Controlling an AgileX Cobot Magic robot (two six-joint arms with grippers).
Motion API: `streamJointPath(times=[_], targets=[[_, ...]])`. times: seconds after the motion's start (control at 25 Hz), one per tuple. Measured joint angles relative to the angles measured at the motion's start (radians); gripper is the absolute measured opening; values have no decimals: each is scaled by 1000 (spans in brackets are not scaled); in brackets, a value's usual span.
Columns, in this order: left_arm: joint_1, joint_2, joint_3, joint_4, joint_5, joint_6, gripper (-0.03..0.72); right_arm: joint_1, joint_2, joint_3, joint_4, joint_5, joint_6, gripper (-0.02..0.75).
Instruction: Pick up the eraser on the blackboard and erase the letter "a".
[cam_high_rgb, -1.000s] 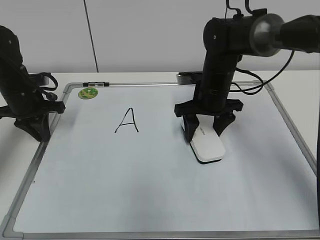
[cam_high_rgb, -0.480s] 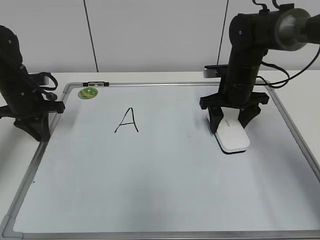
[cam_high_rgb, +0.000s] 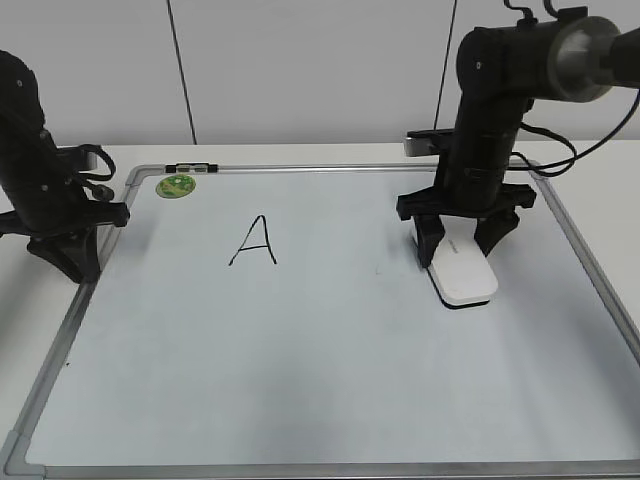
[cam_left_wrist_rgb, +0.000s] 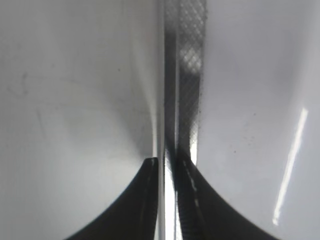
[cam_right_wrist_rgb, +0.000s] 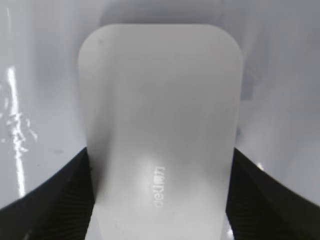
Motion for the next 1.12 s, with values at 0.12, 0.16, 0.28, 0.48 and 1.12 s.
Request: streamJointPath(times=[0.12,0.16,0.28,0.48,1.12], targets=[[0,0,0,0,0,0,96,43,4,0,2,0,0,526],[0,0,0,0,0,0,97,61,4,0,2,0,0,526],[0,0,0,0,0,0,97,111,8,-2,8,0,0,526],[0,0,0,0,0,0,99,207,10,-2,55,-1,-8,526],[0,0,0,-3,0,0,101,237,-207,-72,-140,-1,63,526]])
